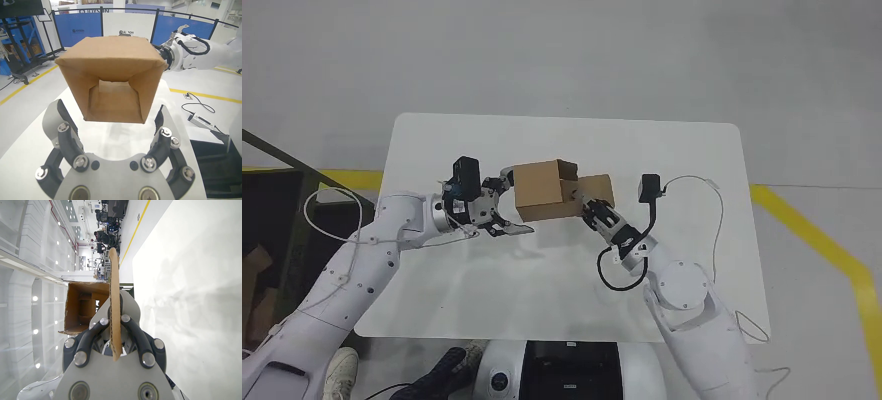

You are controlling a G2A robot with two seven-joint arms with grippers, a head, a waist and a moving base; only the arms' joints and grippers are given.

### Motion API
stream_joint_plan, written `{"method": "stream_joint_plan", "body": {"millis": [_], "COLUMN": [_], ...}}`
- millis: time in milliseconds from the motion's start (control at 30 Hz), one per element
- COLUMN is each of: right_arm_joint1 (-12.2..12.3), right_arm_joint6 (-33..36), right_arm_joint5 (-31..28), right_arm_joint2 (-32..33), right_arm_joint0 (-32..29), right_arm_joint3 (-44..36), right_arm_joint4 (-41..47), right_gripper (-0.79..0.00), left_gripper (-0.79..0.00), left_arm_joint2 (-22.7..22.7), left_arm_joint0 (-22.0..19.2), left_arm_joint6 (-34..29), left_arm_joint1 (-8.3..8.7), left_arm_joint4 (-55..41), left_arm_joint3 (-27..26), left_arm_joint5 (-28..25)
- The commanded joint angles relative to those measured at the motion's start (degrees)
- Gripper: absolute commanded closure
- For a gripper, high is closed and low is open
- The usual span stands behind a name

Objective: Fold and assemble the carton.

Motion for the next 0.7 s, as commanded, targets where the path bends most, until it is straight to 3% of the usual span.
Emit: {"method": "stream_joint_plan", "body": {"millis": [0,667], "right_arm_joint1": [0.1,0.5], "right_arm_joint6": [0.0,-0.9], "right_arm_joint5": [-0.1,0.0], "right_arm_joint2": [-0.3,-1.3], "right_arm_joint0": [0.0,0.4], "right_arm_joint3": [0.0,0.1], "right_arm_joint4": [-0.6,-1.5], "right_gripper": [0.0,0.0], "left_gripper": [-0.785,-0.785], "left_arm_joint2": [0.1,-0.1], "left_arm_joint0": [0.0,0.6], "left_arm_joint6": [-0.4,-2.6], "left_arm_joint1": [-0.15,-0.95], "left_arm_joint4": [-0.4,-2.5], "left_arm_joint3": [0.1,-0.1], "left_arm_joint5": [-0.4,-0.9]}}
